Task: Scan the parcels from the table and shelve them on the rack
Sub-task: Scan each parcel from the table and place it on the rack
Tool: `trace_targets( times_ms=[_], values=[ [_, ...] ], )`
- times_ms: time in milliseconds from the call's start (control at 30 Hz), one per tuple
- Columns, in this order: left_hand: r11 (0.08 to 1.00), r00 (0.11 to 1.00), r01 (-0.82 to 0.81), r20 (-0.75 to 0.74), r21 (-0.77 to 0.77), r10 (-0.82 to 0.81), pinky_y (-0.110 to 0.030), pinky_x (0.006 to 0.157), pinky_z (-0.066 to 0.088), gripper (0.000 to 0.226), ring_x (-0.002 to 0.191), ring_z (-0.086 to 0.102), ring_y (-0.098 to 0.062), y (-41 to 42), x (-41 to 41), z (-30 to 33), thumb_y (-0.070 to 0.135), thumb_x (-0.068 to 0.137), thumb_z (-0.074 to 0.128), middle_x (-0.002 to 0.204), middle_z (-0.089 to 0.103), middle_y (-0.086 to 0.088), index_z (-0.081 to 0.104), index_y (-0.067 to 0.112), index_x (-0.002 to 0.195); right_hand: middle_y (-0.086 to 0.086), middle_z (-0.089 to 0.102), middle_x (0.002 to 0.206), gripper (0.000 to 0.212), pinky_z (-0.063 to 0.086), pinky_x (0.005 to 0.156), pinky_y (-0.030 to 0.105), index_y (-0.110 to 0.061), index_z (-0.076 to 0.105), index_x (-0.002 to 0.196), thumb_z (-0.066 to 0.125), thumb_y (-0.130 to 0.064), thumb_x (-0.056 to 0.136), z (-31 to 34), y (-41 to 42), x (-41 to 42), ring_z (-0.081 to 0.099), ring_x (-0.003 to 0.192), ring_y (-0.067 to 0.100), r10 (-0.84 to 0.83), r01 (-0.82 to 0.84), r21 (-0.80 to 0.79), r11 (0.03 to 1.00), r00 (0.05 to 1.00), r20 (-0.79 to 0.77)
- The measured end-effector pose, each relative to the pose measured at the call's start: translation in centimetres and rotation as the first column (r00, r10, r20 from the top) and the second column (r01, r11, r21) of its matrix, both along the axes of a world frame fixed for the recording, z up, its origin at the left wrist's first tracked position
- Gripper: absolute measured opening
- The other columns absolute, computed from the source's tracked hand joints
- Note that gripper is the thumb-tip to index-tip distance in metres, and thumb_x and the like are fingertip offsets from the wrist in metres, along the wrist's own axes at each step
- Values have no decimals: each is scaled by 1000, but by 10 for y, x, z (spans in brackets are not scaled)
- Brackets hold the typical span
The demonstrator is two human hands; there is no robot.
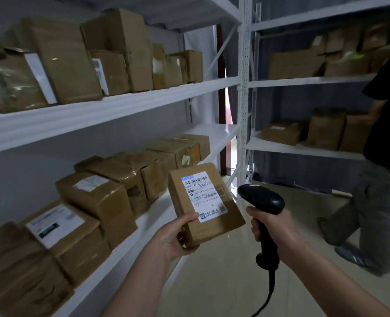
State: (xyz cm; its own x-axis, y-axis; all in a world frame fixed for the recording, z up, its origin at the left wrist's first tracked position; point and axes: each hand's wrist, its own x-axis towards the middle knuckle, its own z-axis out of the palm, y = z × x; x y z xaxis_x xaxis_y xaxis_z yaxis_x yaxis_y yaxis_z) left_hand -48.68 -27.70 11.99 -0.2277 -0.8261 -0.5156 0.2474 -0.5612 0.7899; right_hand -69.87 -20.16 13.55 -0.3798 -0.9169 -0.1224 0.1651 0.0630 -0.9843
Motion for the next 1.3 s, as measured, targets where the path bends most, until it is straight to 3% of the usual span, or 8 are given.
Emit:
trace_targets(
  times_ms=[133, 333, 467, 700, 833, 967, 1067, 1300],
  values=[
    [999, 999, 40, -20, -13, -40, -46, 93, 50, 68, 107, 60, -34, -40, -24, 10, 18, 52, 87, 114, 65, -18, 62, 9, 114, 11, 50, 56, 6, 40, 50, 34, 2, 62, 84, 67, -2, 85, 1, -28, -12, 46, 51, 23, -32, 32, 9, 999, 999, 6],
    [990, 997, 40, 70, -133, -30, -44, 95, 44, 29, 92, 58, -24, -87, -51, 34, 23, 76, 77, 99, 65, -9, 64, 15, 101, 8, 56, 58, 6, 45, 53, 33, -3, 64, 85, 69, -6, 84, 20, -77, -29, 52, 53, 21, -116, 116, -46, 992, 993, -10],
    [943, 984, 28, 173, -332, 31, -30, 70, 46, 62, 88, 63, -16, -124, -68, 59, 40, 64, 83, 98, 71, -1, 61, 16, 117, 13, 67, 84, 16, 51, 60, 34, -11, 65, 99, 70, -7, 84, 39, -116, -41, 62, 74, 24, -106, 104, -153, 983, 994, -10],
    [799, 937, 2, 279, -602, 208, -23, 67, 47, 75, 86, 56, -4, -181, -117, 117, 31, 77, 78, 98, 52, 14, 34, 25, 138, 3, 66, 92, 24, 50, 75, 36, -20, 64, 101, 73, -8, 82, 72, -208, -85, 61, 87, 20, -80, 89, -305, 948, 996, 40],
    [726, 870, 7, 361, -688, 335, -24, 64, 48, 72, 85, 51, -4, -224, -165, 160, 40, 75, 78, 116, 52, 10, 37, 34, 134, 2, 70, 90, 23, 49, 84, 40, -24, 67, 98, 75, -12, 80, 90, -269, -124, 64, 91, 22, -18, 39, -329, 944, 998, 67],
    [636, 793, 76, 434, -768, 429, -36, 92, 48, 87, 110, 51, -17, -275, -217, 215, 54, 65, 78, 131, 45, 4, 34, 39, 139, -1, 68, 86, 20, 50, 79, 36, -24, 67, 93, 74, -11, 81, 125, -321, -165, 63, 87, 19, 87, -44, -404, 914, 992, 89],
    [554, 717, 73, 430, -829, 549, -43, 101, 45, 96, 119, 46, -22, -309, -252, 261, 60, 55, 75, 135, 41, 2, 31, 43, 139, -1, 68, 91, 25, 51, 93, 45, -31, 64, 87, 74, -9, 81, 156, -361, -189, 63, 93, 20, 191, -124, -466, 876, 976, 100],
    [492, 488, -96, 389, -865, 781, -45, 106, 39, 83, 128, 37, -32, -377, -303, 325, 53, 65, 70, 138, 36, -8, 35, 40, 139, 2, 69, 112, 36, 53, 92, 47, -26, 65, 110, 72, -7, 81, 211, -444, -215, 64, 107, 23, 451, -278, -587, 761, 876, 169]
  ],
)
